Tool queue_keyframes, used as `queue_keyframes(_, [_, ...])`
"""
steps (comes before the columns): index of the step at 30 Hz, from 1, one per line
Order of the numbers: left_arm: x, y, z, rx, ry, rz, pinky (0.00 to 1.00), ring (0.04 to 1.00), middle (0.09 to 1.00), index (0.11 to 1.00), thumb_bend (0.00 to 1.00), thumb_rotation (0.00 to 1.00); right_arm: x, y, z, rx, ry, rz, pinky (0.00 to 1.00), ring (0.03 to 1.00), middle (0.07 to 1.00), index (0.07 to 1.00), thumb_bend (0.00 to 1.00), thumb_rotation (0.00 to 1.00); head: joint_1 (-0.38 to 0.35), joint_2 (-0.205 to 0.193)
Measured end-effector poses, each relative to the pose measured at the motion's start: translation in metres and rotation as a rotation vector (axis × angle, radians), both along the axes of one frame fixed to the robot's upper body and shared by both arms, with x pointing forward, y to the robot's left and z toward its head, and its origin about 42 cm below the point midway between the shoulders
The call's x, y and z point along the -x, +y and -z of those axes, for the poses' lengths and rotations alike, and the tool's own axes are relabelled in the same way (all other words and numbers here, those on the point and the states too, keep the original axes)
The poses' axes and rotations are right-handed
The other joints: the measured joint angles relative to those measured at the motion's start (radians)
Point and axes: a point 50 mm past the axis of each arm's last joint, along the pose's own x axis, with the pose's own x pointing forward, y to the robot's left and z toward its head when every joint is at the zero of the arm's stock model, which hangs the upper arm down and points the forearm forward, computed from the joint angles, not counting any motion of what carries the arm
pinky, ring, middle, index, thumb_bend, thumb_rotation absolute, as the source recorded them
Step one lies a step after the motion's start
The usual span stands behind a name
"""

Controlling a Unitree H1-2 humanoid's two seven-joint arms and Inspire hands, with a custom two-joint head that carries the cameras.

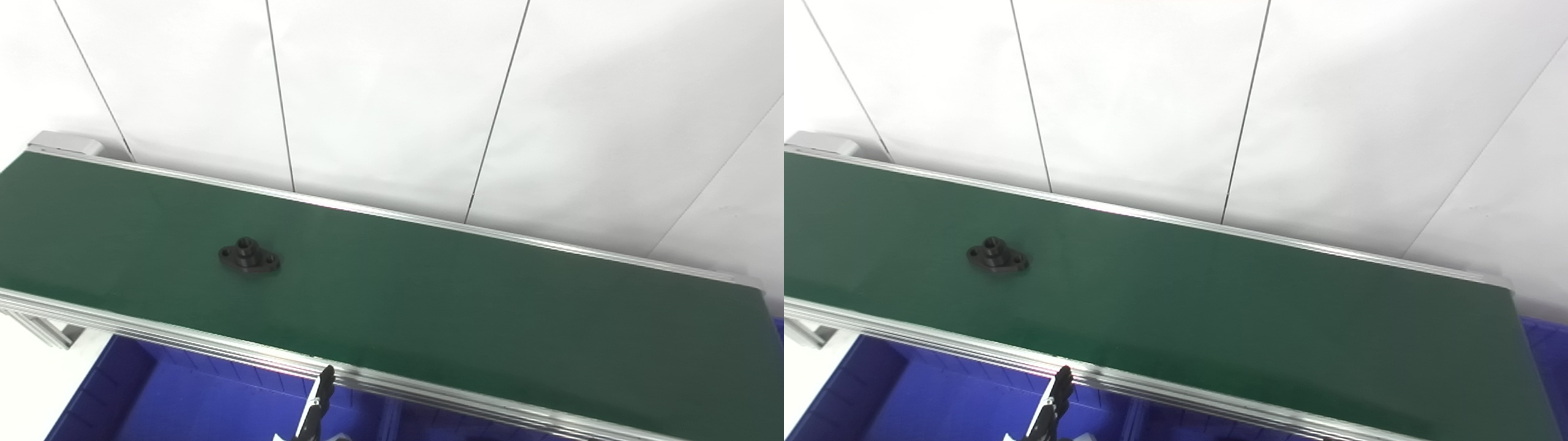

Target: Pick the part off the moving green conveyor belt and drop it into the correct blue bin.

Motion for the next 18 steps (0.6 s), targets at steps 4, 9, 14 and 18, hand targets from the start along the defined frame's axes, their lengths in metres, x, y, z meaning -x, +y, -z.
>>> queue_keyframes(4, [0.0,0.0,0.0,-0.005,0.0,0.003,1.0,0.995,1.0,1.0,0.7,0.94,-0.002,-0.004,-0.01,0.068,-0.035,-0.032,1.0,1.0,1.0,1.0,0.73,0.87,0.0,0.002])
queue_keyframes(9, [0.0,0.0,0.0,-0.006,0.0,0.004,1.0,0.991,1.0,1.0,0.69,0.95,-0.014,-0.005,-0.045,0.167,-0.171,-0.078,1.0,0.995,0.995,1.0,0.74,0.81,-0.012,0.018])
queue_keyframes(14, [0.0,0.0,0.0,-0.007,-0.001,0.005,0.98,0.98,1.0,1.0,0.67,0.94,-0.037,-0.001,-0.071,0.328,-0.309,-0.099,0.88,0.9,0.925,1.0,0.79,0.8,-0.026,0.025])
queue_keyframes(18, [-0.001,0.0,0.0,-0.007,-0.003,0.009,0.99,0.978,1.0,1.0,0.67,0.93,-0.069,0.008,-0.093,0.37,-0.454,-0.103,0.84,0.886,0.918,0.997,0.82,0.8,-0.031,0.023])
